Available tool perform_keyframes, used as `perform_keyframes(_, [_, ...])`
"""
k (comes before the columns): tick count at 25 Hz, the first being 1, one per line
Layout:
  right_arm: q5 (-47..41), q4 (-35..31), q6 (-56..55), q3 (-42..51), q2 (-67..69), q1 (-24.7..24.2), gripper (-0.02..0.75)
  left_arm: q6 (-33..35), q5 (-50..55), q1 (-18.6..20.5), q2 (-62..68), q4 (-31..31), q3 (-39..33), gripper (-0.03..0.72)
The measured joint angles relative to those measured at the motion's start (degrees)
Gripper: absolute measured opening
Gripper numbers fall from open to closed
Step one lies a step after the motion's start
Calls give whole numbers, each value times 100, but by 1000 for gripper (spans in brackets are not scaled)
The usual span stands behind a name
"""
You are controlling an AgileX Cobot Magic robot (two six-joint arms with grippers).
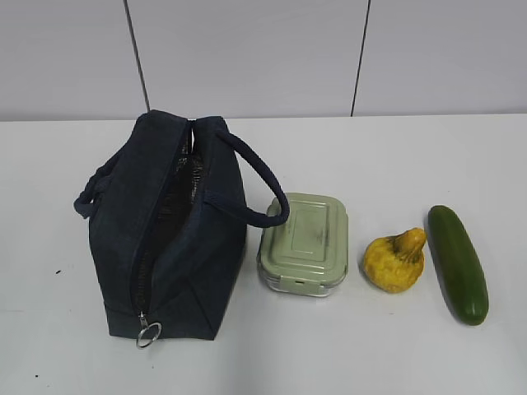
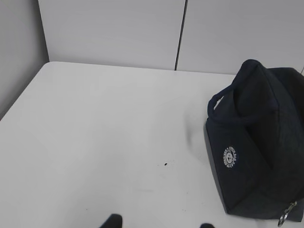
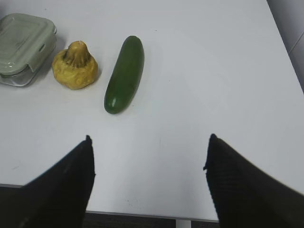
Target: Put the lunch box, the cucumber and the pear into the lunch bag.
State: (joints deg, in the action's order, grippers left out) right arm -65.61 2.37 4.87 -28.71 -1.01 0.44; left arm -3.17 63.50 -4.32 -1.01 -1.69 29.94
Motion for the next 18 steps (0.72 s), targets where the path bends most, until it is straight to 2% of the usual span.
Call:
perform_keyframes(11, [0,0,0,0,66,0,566,0,0,0,0,0,0,309])
perform_keyframes(18, [141,-123,0,-436,1271,0,566,0,0,0,0,0,0,309])
